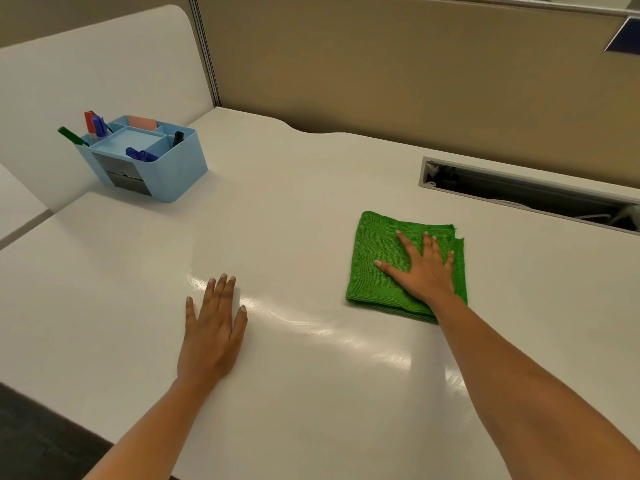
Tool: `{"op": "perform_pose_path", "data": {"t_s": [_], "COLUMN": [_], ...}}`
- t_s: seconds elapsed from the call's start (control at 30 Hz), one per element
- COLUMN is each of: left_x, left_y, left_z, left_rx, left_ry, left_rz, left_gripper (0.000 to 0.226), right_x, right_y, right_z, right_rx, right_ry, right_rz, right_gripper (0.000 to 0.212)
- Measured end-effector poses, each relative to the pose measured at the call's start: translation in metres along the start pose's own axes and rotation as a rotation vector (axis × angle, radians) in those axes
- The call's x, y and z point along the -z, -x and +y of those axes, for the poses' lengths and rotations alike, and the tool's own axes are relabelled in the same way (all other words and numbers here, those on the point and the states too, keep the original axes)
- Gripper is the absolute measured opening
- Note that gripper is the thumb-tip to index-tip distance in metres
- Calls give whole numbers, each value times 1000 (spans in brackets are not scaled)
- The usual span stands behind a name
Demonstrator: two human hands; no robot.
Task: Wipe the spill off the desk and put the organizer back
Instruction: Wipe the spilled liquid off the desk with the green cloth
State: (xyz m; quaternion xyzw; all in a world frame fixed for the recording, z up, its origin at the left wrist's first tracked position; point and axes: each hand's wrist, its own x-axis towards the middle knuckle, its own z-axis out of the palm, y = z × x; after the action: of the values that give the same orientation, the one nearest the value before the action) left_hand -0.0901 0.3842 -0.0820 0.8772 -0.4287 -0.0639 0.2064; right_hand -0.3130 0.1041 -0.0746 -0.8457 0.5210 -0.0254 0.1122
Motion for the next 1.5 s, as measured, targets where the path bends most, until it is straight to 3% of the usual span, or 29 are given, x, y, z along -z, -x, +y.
{"op": "perform_pose_path", "data": {"t_s": [0.67,1.03,1.5], "left_x": [2,4,5], "left_y": [0,1,1], "left_z": [2,3,2], "left_rx": [-3,-34,-66], "left_ry": [-4,18,-28], "left_rz": [-11,-4,-36], "left_gripper": [63,63,71], "right_x": [-21,-38,-41], "right_y": [-10,24,32], "right_z": [-106,-160,-169], "right_rx": [100,13,0], "right_ry": [5,-79,-67], "right_rz": [-26,20,36], "right_gripper": [81,82,80]}}
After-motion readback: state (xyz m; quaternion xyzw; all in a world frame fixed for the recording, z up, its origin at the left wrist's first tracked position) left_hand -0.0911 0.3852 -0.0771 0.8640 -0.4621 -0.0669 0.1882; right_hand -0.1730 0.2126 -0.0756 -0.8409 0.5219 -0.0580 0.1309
